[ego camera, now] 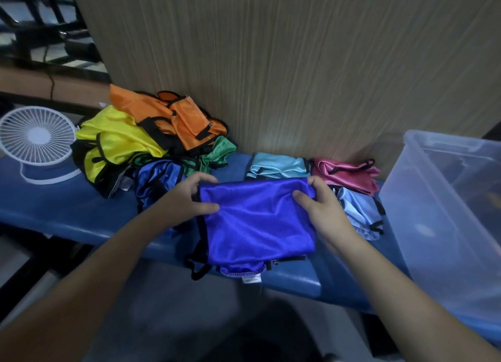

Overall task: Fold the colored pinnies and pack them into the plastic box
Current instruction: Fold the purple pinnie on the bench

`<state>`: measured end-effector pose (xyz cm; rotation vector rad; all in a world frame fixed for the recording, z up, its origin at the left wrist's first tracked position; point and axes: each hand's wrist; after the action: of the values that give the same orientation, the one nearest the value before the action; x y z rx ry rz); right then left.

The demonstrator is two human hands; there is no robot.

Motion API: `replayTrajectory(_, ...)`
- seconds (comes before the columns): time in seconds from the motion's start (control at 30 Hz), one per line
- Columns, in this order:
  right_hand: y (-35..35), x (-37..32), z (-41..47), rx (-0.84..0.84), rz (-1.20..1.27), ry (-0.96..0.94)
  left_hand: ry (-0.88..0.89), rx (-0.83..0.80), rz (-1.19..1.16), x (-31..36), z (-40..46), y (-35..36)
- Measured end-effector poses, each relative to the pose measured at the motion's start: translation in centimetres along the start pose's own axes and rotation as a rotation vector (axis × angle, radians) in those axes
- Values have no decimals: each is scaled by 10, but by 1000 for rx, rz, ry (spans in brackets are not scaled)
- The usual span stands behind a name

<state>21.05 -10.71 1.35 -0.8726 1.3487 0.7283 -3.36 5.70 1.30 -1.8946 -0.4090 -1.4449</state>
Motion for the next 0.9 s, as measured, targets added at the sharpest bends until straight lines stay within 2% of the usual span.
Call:
replayTrajectory(0.07, 2, -3, 5, -82, -52, -26, -27, -73, 167, -2, 0, -4)
replayTrajectory(0.17, 8, -7, 9, -182, -135, -70, 113, -55, 333, 2, 6, 5)
replayTrajectory(0.27, 14, -12, 11, -239, -180, -120, 260, -100, 301, 18, 19, 28)
replayTrajectory(0.4, 15, -18, 9, -282, -231, -159, 304, -139, 336, 39, 39, 55)
replayTrajectory(0.6, 1, -7, 3, -234, -220, -7, 290, -230, 306, 54, 48, 65)
replayTrajectory(0.7, -7, -3, -6, -360, -125, 167, 324, -135, 262, 48, 54, 62)
replayTrajectory(0.77, -10, -1, -13, -456, -211, 231, 315, -83, 191, 46, 56, 57)
replayTrajectory(0.83, -12, 0, -13, -417, -234, 251, 300, -81, 146, 47, 57, 54)
replayTrajectory(0.9, -15, -2, -10, -316, -147, 260, 285, -81, 102, 51, 56, 53)
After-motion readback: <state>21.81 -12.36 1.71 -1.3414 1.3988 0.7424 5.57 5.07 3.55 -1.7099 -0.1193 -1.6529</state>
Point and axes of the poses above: each hand's wrist, its own z-axis towards the middle knuckle, its own y-axis out of the palm, x = y × z, and after that the axes turned 2 degrees about -x, right-handed
